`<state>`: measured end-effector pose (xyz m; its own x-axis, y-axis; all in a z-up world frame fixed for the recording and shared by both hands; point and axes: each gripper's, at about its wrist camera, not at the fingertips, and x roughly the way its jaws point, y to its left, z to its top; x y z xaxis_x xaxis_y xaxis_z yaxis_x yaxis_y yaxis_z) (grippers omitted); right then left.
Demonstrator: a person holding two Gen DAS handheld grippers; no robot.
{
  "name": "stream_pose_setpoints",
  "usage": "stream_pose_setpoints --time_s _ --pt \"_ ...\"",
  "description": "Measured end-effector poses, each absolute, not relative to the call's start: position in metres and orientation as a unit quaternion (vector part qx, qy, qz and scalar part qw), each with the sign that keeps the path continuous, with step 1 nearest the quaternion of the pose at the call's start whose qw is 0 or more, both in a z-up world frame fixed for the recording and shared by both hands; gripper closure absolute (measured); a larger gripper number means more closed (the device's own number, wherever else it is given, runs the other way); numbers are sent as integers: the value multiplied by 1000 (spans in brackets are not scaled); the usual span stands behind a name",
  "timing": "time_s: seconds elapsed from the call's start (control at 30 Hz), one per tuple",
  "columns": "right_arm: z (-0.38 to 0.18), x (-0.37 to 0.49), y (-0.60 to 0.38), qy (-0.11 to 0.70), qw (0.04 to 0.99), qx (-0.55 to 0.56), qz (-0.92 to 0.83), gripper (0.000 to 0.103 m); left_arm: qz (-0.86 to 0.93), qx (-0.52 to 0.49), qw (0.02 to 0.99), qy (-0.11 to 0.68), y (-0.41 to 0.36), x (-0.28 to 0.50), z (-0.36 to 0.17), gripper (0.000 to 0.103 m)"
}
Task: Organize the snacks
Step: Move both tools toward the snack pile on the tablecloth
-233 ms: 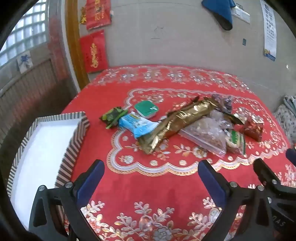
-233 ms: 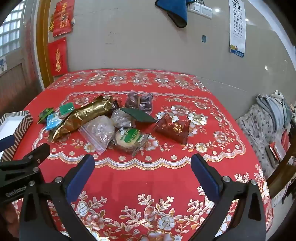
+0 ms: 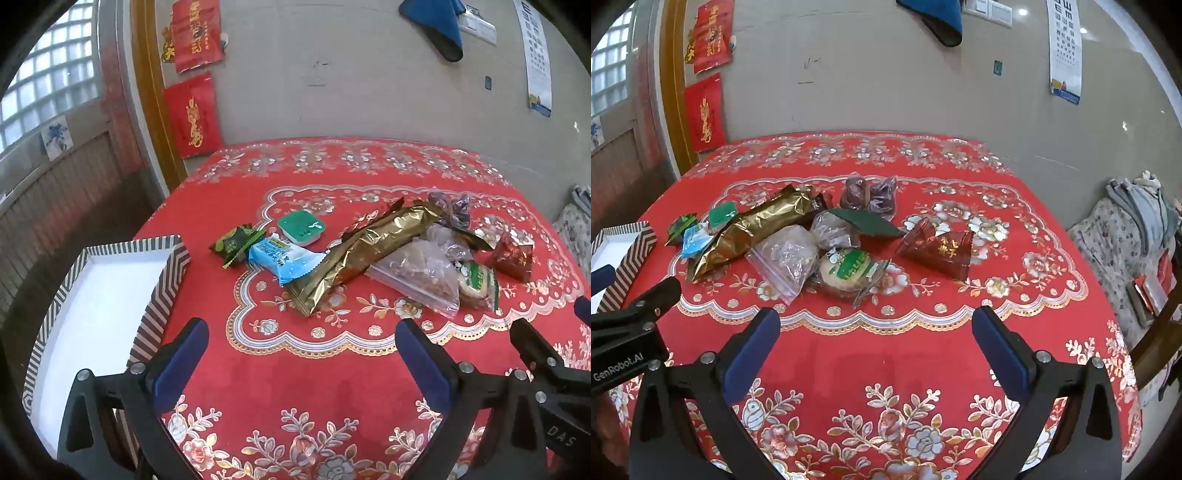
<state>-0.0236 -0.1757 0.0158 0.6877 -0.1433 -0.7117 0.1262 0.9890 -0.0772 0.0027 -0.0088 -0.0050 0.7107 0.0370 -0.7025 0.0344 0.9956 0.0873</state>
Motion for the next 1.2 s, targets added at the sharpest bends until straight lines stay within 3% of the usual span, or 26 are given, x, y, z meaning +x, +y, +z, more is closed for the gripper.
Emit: stream_pose_setpoints --time_s 1.2 --pt "5 -12 -182 414 909 7 -46 0 7 8 908 418 24 30 -12 1"
